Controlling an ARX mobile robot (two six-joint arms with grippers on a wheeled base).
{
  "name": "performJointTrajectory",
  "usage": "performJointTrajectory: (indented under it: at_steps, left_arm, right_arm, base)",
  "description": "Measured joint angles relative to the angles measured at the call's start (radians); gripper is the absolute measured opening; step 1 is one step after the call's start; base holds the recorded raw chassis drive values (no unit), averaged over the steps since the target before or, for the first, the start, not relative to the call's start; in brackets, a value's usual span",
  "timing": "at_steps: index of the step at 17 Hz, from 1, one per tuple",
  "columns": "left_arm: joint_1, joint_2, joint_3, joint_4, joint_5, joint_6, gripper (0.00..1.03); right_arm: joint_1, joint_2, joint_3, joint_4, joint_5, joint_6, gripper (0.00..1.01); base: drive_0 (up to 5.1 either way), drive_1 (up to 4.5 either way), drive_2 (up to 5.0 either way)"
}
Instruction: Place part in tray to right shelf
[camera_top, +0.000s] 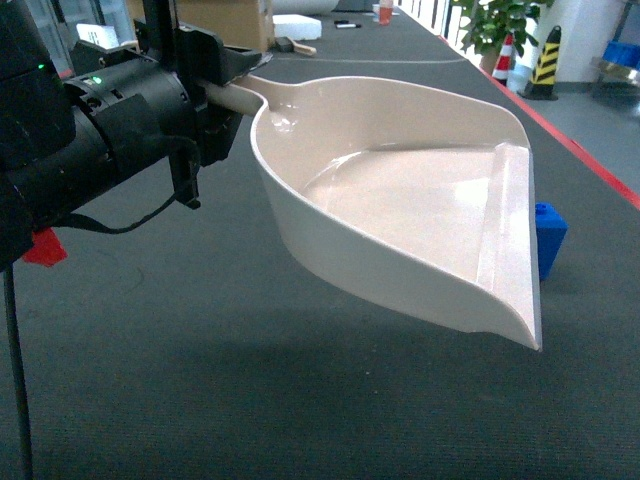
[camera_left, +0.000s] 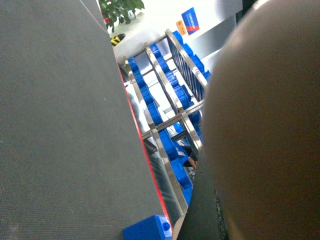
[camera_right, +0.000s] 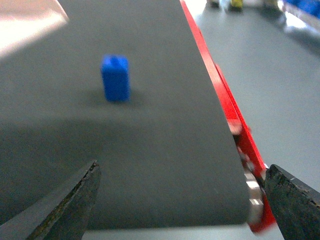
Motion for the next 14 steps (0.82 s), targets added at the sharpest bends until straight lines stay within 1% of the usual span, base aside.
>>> performJointTrajectory:
  at_steps: [1,2,3,4,5,6,7,8,10,11,12,14]
  left_arm:
    - [0.000,0.000,0.000,-0.001,-0.001,0.000,0.13]
    - [-0.002,0.000,0.000,0.005,0.002,-0.001,0.13]
    - [-0.004,0.000,0.000,0.002,0.000,0.000,0.13]
    - [-0.004,0.000,0.000,-0.003,0.001,-0.001,0.13]
    - [-0.004,0.000,0.000,0.000,0.000,-0.001,0.13]
    - [-0.004,0.000,0.000,0.005,0.000,-0.001,0.13]
    - [-0.003,0.000,0.000,0.001,0.000,-0.001,0.13]
    - [-0.003,0.000,0.000,-0.002,0.000,-0.001,0.13]
    - [-0.003,0.000,0.000,0.003,0.000,-0.001,0.13]
    - [-0.003,0.000,0.000,0.002,0.000,-0.001,0.13]
    - [-0.003,0.000,0.000,0.002,0.000,-0.001,0.13]
    - [-0.003,0.000,0.000,0.002,0.000,-0.001,0.13]
  right_arm:
    - [-0.025,0.169,0.038,0.027,0.043,-0.021,0.98]
    - [-0.097,0.337,0.065,0.135,0.017,-0.039,0.98]
    - [-0.149,0.468,0.083,0.239,-0.038,-0.056,0.98]
    - [-0.197,0.635,0.120,0.360,-0.119,-0.081,0.98]
    - [-0.224,0.779,0.163,0.451,-0.175,-0.104,0.98]
    - [-0.235,0.944,0.221,0.542,-0.221,-0.136,0.98]
    - [-0.237,1.087,0.282,0.596,-0.276,-0.160,0.98]
    - [-0.237,1.192,0.333,0.617,-0.319,-0.182,0.98]
    - [-0.237,1.376,0.439,0.599,-0.407,-0.225,0.98]
    - [-0.230,1.446,0.482,0.598,-0.419,-0.242,0.98]
    - [-0.225,1.505,0.527,0.586,-0.436,-0.248,0.98]
    - [-0.199,1.604,0.615,0.586,-0.456,-0.248,0.98]
  base:
    - [0.0,0.00,0.0]
    - [0.0,0.00,0.0]
    - [0.0,0.00,0.0]
    - [0.0,0.00,0.0]
    - [0.0,0.00,0.0]
    - [0.0,0.00,0.0]
    - [0.0,0.00,0.0]
    - [0.0,0.00,0.0]
    - [0.0,0.00,0.0]
    - [0.0,0.00,0.0]
    - [0.0,0.00,0.0]
    - [0.0,0.00,0.0]
